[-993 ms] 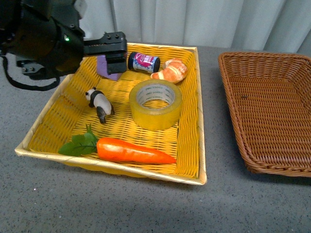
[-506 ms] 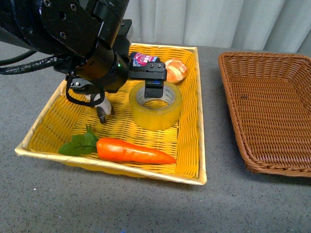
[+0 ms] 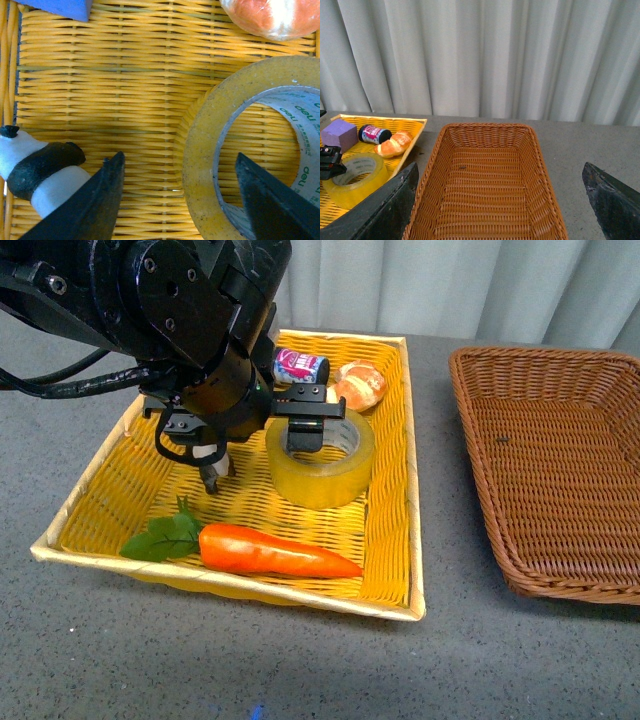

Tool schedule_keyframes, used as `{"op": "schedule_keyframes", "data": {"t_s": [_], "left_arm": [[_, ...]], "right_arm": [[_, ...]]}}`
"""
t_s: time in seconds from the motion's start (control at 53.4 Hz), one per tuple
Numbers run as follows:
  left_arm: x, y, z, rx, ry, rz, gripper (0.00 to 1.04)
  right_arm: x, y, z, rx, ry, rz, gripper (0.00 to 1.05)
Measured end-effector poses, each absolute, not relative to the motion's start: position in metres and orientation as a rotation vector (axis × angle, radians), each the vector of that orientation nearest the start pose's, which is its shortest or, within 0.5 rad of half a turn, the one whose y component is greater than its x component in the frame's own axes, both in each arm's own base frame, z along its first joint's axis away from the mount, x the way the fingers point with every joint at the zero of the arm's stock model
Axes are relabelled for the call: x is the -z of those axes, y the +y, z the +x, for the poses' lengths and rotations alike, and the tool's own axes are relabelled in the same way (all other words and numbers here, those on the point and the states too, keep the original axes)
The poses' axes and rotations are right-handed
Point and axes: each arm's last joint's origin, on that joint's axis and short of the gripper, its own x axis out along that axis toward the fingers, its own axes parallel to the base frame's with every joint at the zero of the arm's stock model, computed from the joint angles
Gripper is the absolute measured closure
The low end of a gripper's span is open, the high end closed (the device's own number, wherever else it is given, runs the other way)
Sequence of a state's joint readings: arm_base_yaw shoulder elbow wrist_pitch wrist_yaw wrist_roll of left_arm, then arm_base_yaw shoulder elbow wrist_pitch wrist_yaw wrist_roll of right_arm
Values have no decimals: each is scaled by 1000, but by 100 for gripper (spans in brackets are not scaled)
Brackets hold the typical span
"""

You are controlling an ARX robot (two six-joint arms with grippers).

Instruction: Move tape to another basket

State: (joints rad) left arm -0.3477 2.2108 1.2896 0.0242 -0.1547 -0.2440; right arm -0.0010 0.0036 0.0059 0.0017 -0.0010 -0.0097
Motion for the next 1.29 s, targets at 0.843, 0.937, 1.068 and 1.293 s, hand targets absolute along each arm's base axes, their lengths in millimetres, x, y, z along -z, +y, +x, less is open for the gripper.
{"op": "schedule_keyframes", "data": {"t_s": [0.843,0.937,1.068,1.293], "left_arm": [[-138,-141,416,274,761,47,91],[-159,-135,418,356,704,96,91],[-177,-132,420,493,631,168,91],[-197,-145,419,729,541,341,92]], "right_arm": [[-165,0,98,0,-4,-10,9],[-165,0,98,0,-4,-10,9],[-165,0,98,0,-4,-10,9],[-165,0,98,0,-4,-10,9]]}}
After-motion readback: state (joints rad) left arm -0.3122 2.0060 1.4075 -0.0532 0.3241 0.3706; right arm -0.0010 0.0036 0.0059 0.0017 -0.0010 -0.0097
